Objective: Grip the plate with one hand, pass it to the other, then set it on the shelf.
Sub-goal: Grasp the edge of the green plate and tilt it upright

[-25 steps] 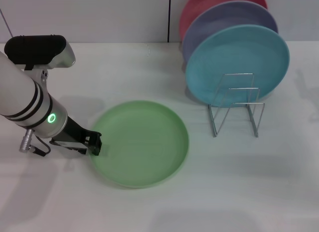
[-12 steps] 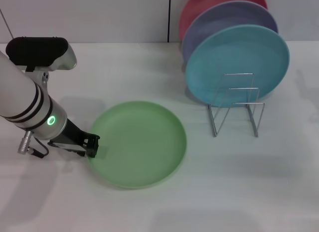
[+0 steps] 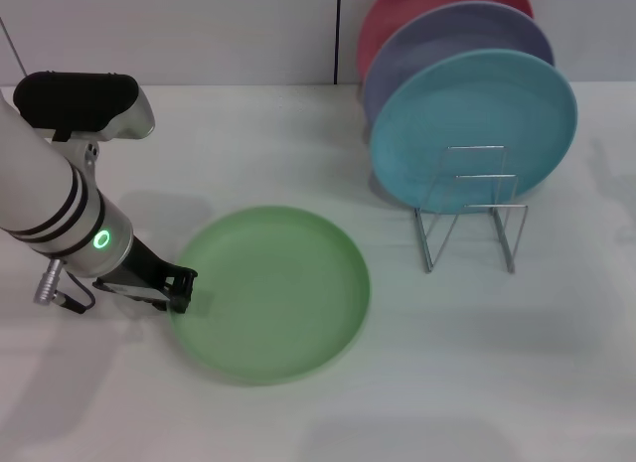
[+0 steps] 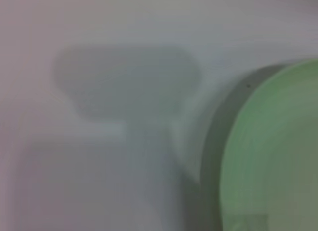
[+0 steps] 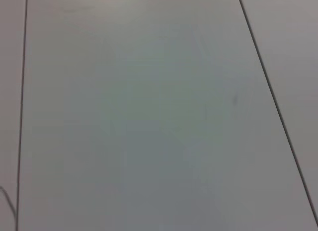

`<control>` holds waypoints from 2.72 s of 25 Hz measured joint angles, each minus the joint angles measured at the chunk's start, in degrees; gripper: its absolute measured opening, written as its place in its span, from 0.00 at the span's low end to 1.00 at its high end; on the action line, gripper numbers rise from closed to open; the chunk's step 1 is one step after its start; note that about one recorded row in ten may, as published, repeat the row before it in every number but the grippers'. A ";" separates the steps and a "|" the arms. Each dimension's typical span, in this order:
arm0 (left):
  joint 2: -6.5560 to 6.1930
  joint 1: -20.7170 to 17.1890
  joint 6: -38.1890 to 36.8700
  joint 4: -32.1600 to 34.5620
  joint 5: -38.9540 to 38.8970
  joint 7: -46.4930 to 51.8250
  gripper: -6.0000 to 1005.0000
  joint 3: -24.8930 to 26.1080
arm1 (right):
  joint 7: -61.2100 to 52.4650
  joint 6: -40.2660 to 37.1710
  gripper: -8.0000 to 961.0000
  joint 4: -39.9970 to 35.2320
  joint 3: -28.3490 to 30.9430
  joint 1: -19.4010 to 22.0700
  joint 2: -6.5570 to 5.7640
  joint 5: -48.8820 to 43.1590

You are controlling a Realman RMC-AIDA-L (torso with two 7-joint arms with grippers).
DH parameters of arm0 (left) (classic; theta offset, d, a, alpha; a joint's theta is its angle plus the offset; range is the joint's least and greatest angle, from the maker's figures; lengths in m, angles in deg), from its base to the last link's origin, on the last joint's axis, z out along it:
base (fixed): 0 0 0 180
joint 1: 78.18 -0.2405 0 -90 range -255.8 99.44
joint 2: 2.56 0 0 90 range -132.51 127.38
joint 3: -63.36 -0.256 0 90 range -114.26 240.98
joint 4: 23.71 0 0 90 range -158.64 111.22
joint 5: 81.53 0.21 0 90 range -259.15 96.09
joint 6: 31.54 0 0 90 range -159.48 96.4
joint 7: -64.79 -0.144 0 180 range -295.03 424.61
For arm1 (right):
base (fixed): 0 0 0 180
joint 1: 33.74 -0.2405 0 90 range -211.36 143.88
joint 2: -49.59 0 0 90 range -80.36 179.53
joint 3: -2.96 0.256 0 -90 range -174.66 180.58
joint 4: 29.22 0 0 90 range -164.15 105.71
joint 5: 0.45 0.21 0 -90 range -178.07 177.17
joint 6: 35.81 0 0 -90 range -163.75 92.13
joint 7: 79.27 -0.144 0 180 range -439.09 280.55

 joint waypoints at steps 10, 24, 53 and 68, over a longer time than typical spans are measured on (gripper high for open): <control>0.01 -0.25 0.20 -1.29 0.05 -0.05 0.08 -0.75 | -0.04 0.00 0.68 0.07 -0.50 0.14 0.09 0.00; -0.09 -0.23 0.92 -1.78 0.59 -0.13 0.05 -0.88 | -0.05 -0.07 0.68 0.07 -0.58 0.15 0.09 0.01; -0.13 -4.84 0.21 -6.32 -3.14 -6.52 0.04 3.92 | -0.05 -0.08 0.68 0.15 -0.58 0.06 0.09 0.01; -0.03 -17.80 -11.43 -6.89 -24.99 -24.25 0.04 15.93 | -0.44 -0.08 0.68 0.16 -0.58 0.16 0.09 0.01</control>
